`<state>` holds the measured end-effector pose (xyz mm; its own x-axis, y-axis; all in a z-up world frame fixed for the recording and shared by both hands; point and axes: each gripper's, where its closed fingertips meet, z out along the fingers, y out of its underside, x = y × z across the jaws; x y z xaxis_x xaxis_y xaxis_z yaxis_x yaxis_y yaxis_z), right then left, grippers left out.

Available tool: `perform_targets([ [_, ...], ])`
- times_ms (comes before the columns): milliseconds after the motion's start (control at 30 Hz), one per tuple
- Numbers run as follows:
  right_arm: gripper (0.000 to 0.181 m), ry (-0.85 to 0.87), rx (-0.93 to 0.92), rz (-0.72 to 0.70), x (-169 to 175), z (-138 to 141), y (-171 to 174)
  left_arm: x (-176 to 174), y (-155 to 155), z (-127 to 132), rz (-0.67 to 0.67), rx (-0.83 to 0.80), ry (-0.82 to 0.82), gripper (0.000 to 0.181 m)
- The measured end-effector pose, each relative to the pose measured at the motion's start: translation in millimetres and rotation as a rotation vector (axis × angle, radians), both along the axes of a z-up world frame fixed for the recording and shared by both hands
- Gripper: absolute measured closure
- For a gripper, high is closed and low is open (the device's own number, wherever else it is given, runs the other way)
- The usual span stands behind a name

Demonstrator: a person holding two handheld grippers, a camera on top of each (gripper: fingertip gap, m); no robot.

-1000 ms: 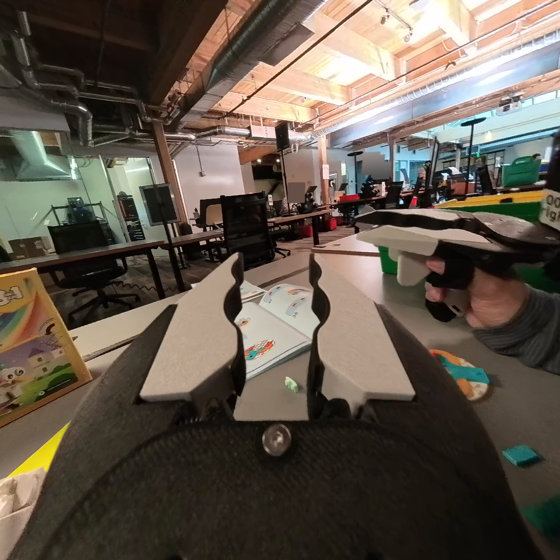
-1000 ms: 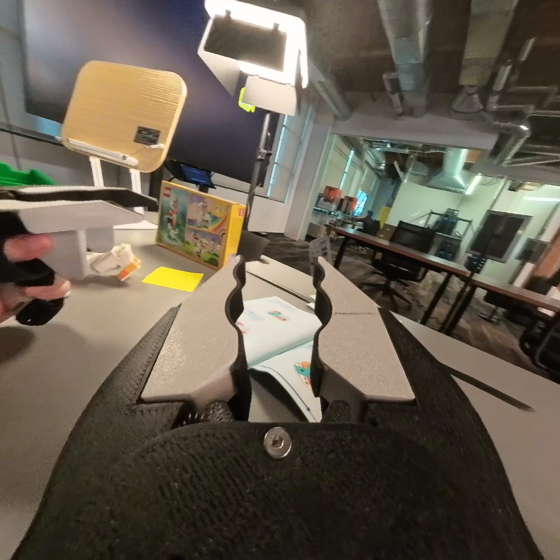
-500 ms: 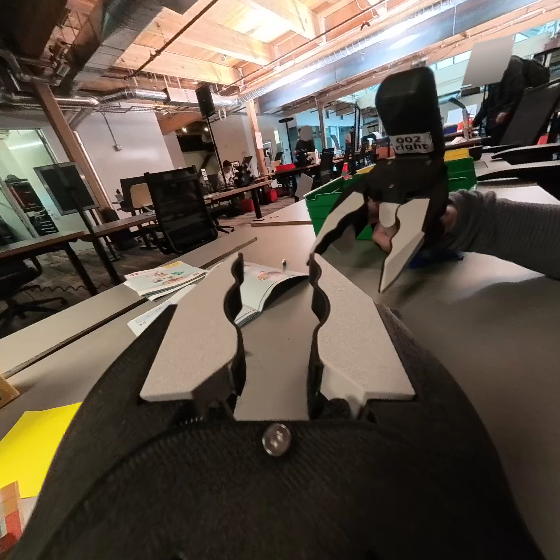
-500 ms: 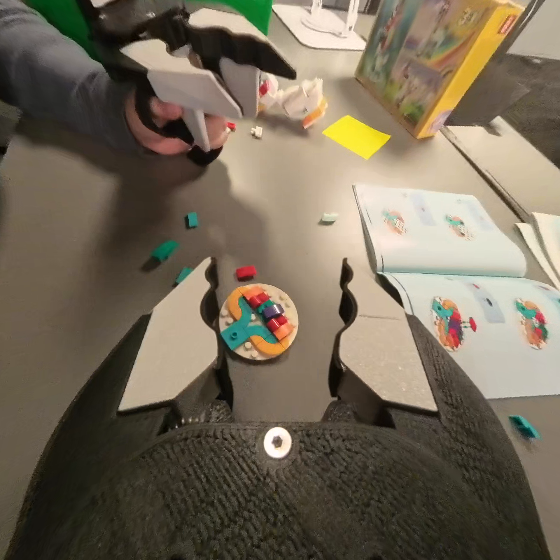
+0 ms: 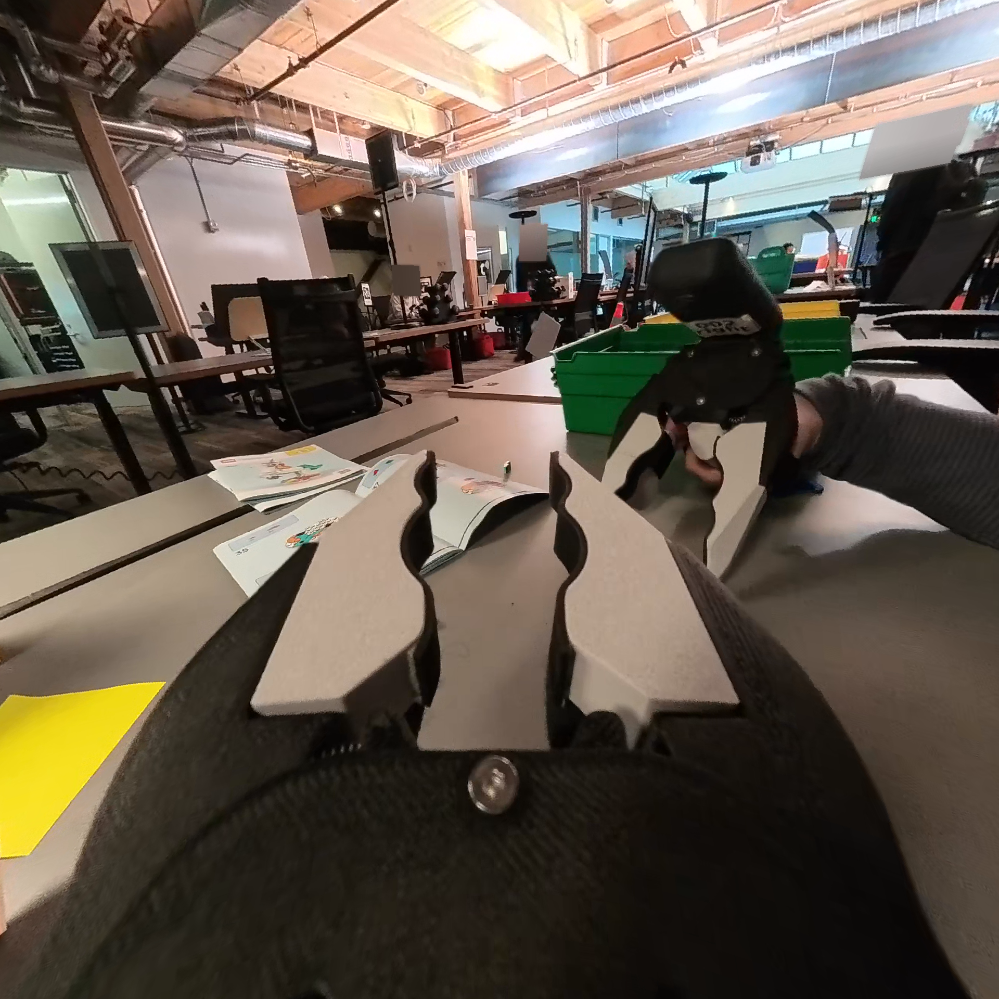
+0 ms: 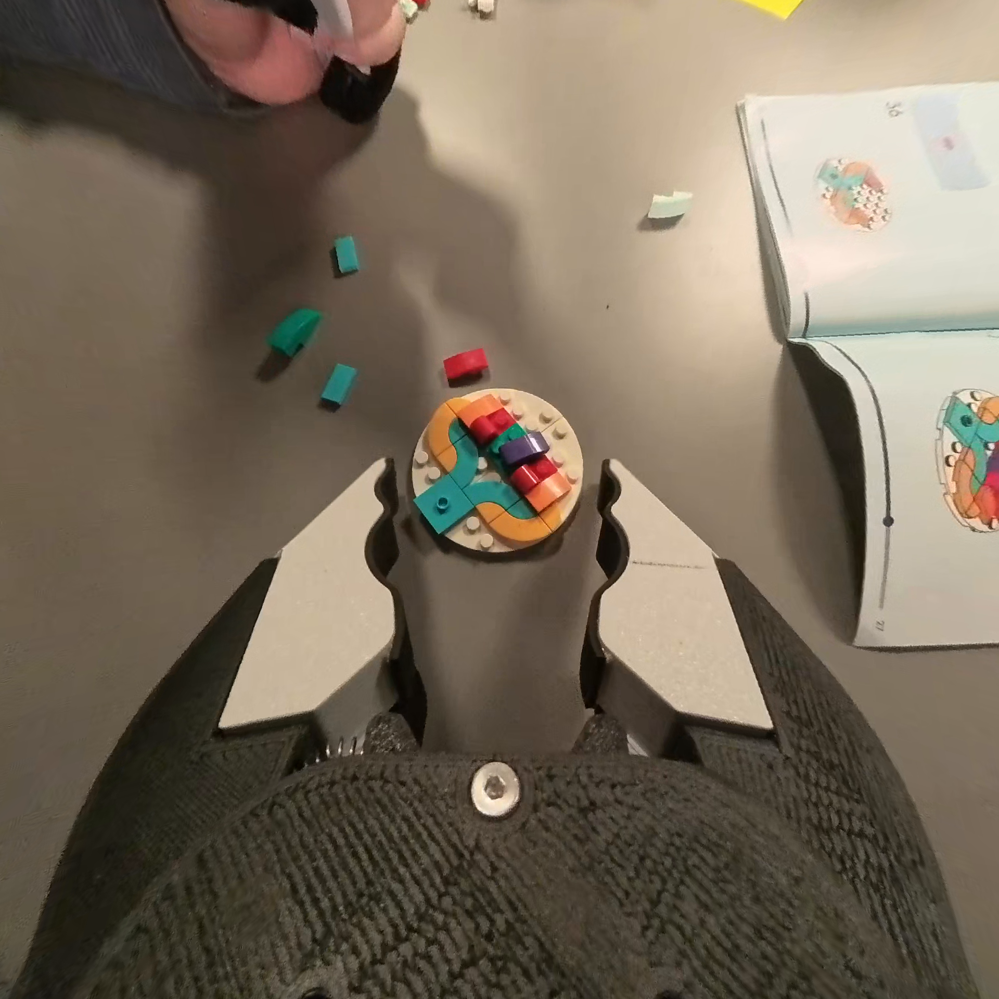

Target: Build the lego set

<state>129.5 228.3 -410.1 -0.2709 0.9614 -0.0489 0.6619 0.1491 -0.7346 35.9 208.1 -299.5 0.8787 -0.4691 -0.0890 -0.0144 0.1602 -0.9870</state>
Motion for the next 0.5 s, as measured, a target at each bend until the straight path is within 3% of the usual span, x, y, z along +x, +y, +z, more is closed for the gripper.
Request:
perform_targets([
  [267, 0.107, 0.002, 0.015, 0.02, -1.4, -4.4, -1.0, 1.9, 0.6, -1.1, -0.002, 0.001, 0.017, 0.141],
  [367, 0.118, 0.003, 0.01, 0.031, 0.4, -3.9, -2.2, 2.5, 1.0, -2.0, -0.004, -0.003, 0.021, 0.14],
  [500, 0.118, 0.011, 0.043, 0.048, 0.0, -5.1, -3.2, 2.7, 1.1, -2.1, -0.005, -0.003, 0.024, 0.14],
])
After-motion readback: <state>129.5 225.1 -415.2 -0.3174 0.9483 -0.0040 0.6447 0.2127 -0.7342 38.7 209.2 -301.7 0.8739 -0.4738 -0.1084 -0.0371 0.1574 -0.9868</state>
